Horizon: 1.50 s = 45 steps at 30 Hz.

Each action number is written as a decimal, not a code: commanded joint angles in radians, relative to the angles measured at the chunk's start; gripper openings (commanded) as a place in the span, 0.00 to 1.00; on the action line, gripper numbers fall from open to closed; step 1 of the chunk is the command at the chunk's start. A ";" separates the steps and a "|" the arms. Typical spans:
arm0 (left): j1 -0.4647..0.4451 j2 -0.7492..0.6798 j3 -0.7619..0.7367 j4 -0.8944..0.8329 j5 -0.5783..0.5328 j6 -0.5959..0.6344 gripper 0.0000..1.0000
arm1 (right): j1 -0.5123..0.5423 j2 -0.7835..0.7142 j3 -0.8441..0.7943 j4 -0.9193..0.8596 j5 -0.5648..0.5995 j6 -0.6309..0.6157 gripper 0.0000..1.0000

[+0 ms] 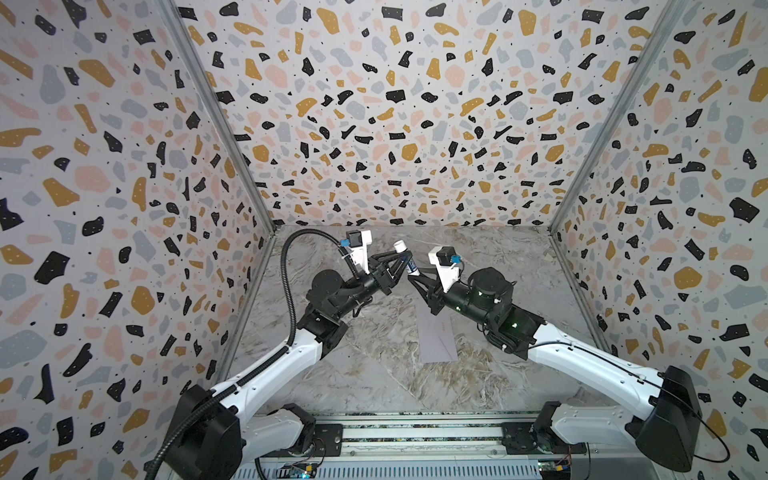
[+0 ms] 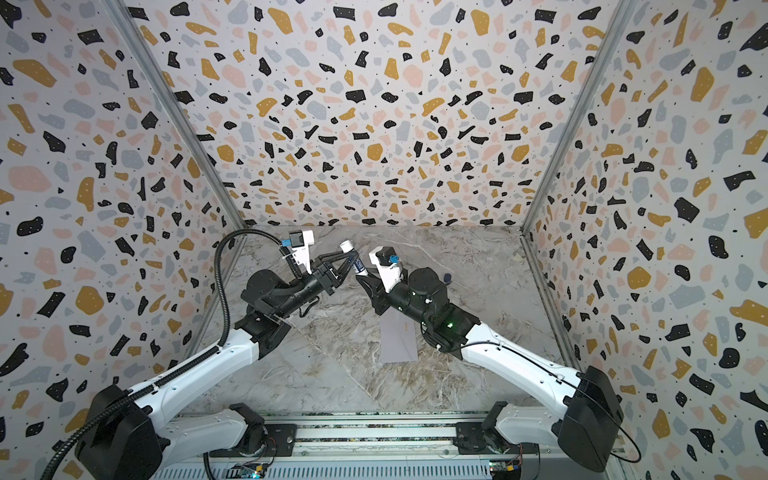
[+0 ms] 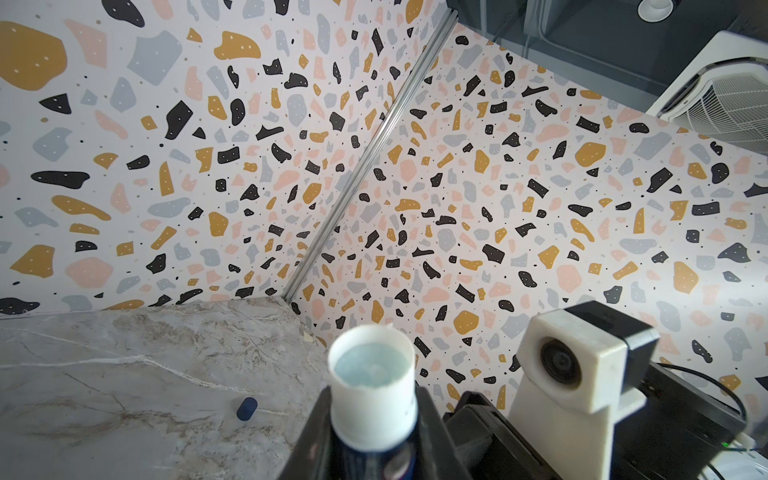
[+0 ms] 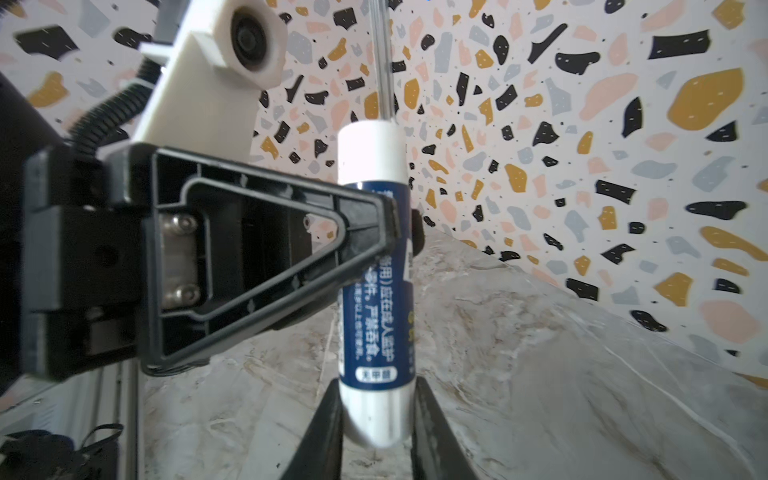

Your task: Place the letter into the envelope and seal it

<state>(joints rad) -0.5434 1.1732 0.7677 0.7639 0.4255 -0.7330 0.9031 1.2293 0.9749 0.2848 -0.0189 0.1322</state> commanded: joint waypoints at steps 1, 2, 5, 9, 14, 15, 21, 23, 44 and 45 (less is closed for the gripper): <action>-0.015 0.008 0.021 0.017 0.023 0.024 0.00 | 0.075 -0.017 0.079 -0.013 0.253 -0.123 0.10; -0.016 0.010 0.022 0.016 0.023 0.024 0.00 | 0.100 -0.007 0.089 -0.018 0.311 -0.149 0.09; -0.020 0.012 0.022 0.016 0.021 0.024 0.00 | 0.166 0.025 0.112 -0.015 0.473 -0.229 0.08; -0.023 0.016 0.024 0.017 0.019 0.025 0.00 | 0.250 0.079 0.126 0.041 0.677 -0.372 0.08; -0.028 0.022 0.025 0.018 0.018 0.022 0.00 | 0.327 0.169 0.136 0.157 0.869 -0.574 0.08; -0.029 0.022 0.027 0.018 0.017 0.023 0.00 | 0.342 0.188 0.133 0.192 0.903 -0.622 0.08; -0.029 0.022 0.025 0.017 0.013 0.023 0.00 | 0.382 0.266 0.123 0.333 0.987 -0.795 0.10; -0.029 0.019 0.025 0.016 0.012 0.024 0.00 | 0.383 0.267 0.124 0.326 0.981 -0.788 0.11; -0.029 -0.061 0.098 -0.244 -0.086 0.332 0.00 | 0.278 -0.065 0.009 0.028 0.490 -0.430 0.75; -0.029 -0.071 0.104 -0.274 -0.097 0.388 0.00 | 0.271 -0.088 -0.004 0.024 0.465 -0.418 0.78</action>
<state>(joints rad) -0.5663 1.1442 0.8268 0.5549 0.3634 -0.5156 1.1896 1.2167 0.9924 0.3248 0.5709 -0.3569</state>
